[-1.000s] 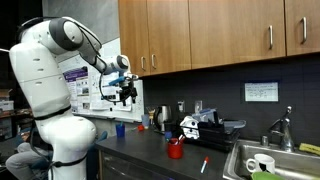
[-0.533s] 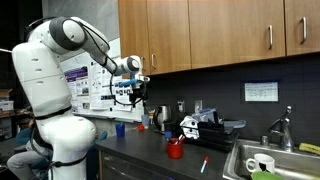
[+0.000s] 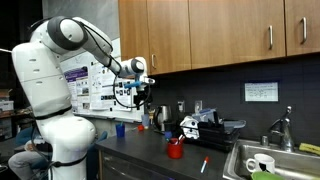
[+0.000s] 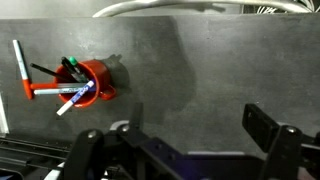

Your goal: Remove the marker with a black lid from the orange cup and put it on the counter

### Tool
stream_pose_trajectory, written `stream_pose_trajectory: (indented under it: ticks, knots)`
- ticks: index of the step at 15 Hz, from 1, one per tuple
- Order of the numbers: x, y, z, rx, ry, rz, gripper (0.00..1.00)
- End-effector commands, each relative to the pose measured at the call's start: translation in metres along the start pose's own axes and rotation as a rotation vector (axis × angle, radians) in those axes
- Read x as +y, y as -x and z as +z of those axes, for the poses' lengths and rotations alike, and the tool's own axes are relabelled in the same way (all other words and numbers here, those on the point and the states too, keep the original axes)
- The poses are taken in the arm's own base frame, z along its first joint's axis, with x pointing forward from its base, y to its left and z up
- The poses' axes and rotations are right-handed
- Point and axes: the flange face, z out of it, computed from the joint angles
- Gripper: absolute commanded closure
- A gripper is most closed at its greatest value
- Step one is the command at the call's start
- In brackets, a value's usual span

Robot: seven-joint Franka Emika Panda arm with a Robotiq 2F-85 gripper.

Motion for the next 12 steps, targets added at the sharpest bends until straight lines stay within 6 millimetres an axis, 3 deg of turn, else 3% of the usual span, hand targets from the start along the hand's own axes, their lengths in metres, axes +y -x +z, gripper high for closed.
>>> stream_pose_trajectory:
  ticks: [1,4,7,9,12]
  knots:
    - [-0.002,0.0,-0.001,-0.001,0.001,-0.003,0.0]
    - [-0.001,0.0,-0.001,-0.001,0.001,-0.001,0.0]
    - [0.033,-0.007,0.006,0.007,0.018,-0.007,0.0]
    - [0.071,-0.014,0.018,0.011,0.019,-0.012,0.0]
    - [0.151,-0.033,0.039,0.006,0.013,-0.021,0.0]
